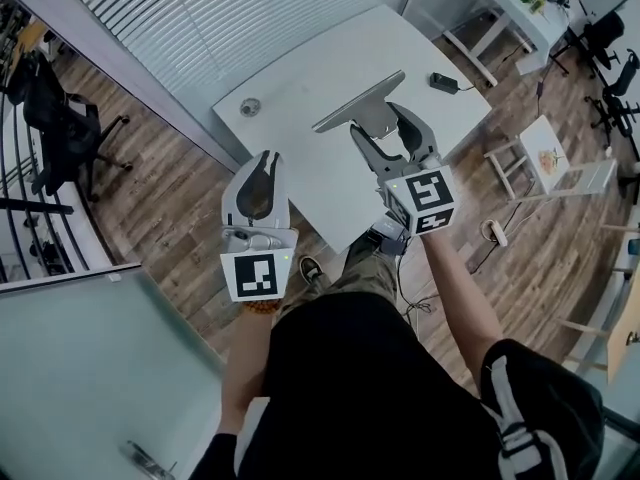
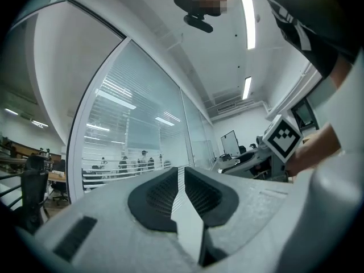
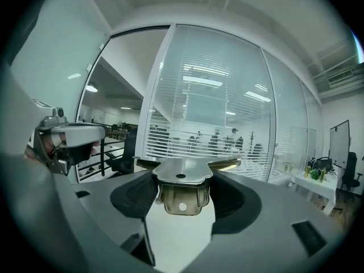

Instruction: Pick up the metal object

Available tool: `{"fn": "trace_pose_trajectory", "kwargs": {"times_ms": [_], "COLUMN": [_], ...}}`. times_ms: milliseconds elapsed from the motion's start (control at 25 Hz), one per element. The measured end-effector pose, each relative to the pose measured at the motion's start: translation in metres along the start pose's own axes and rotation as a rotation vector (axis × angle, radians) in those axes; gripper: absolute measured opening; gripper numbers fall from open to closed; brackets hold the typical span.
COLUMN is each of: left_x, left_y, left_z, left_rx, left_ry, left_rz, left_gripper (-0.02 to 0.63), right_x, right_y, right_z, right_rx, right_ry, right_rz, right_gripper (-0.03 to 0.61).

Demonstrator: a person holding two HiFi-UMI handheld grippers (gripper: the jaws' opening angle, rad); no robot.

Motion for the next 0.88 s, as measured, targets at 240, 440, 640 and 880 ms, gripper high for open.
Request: {"fn": "trace_pose_trajectory", "kwargs": {"times_ms": [240, 440, 640, 880], "left_x": [0.006, 0.011, 0.017, 0.026], "left_y": [-0.011, -0.013, -0.012, -0.011], "left_z": [-0.006, -0.007, -0.01, -0.008], "left_rx": [0.029, 0.044, 0.062, 0.058], "left_ry": [0.007, -0.002, -0.002, -0.003], "left_rz": [0.006, 0.005, -0.002, 0.019], "left_gripper": [0.034, 0.034, 0.034, 0.034], "right_x": [0.0, -0.001, -0.005, -0.007], "right_y": [0.017, 0.029, 0.043, 0.057], "right_z": [-0.008, -0.014, -0.013, -0.005], "right_rx": [0.035, 0.061, 0.063, 0.097], "right_ry": [0.022, 0.012, -0.008, -0.053], "right_rz": [0.023, 0.036, 0.047, 0.03], "right_gripper": [0.284, 0.284, 0.285, 0.284]}}
Point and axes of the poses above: the fingertips, and each gripper's own axes: y backward along the fingers, x to its right, z out of its underside, the point moved 4 cm from there along y, backward along the fingers, and after that the axes turned 10 degrees about x, right-handed, at the moved point
